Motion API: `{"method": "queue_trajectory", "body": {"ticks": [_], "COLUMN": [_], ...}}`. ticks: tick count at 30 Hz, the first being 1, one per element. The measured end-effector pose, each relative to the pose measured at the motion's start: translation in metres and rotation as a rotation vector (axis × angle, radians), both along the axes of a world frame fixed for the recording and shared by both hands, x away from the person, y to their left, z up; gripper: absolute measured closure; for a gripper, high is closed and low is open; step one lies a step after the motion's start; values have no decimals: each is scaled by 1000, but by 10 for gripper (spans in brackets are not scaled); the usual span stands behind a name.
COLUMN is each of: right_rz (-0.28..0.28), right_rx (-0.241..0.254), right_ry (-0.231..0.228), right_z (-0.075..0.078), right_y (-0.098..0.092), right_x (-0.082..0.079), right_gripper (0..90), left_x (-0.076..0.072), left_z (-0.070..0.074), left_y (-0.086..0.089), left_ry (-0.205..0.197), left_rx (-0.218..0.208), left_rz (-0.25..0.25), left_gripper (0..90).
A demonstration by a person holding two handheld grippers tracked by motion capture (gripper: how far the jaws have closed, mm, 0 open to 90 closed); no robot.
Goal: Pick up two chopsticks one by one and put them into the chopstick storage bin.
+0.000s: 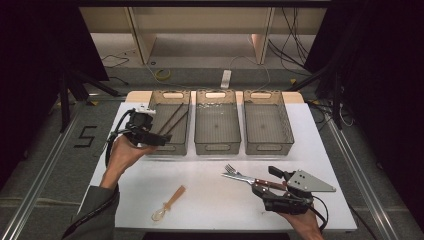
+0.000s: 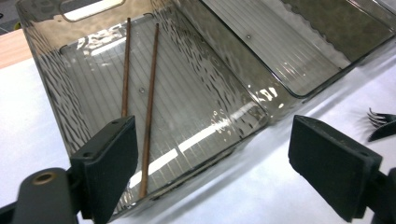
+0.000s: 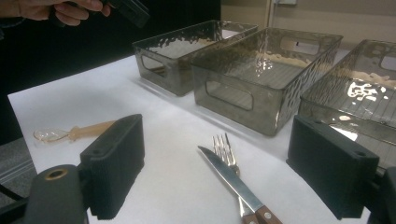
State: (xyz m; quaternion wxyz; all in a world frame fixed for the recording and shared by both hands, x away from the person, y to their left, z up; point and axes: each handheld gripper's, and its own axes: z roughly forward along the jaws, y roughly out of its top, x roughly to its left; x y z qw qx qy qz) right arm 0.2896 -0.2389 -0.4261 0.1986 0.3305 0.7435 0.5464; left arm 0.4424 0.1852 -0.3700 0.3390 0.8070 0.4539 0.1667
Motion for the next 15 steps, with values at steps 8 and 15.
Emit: {"method": "queue_trajectory", "body": {"ticks": [8,15], "right_rz": [1,1], "right_rx": [0,-1], "right_ry": [0,1], "right_z": [0,0], "right_y": [0,0], "right_x": [0,0], "right_gripper": [192,192], "left_x": [-8,-16], "left_z": [1,-2], "left_y": [-7,-18], "left_ry": [2,21], "left_rx": [19,53], "left_rz": [-8,-32], "left_gripper": [152,153]}}
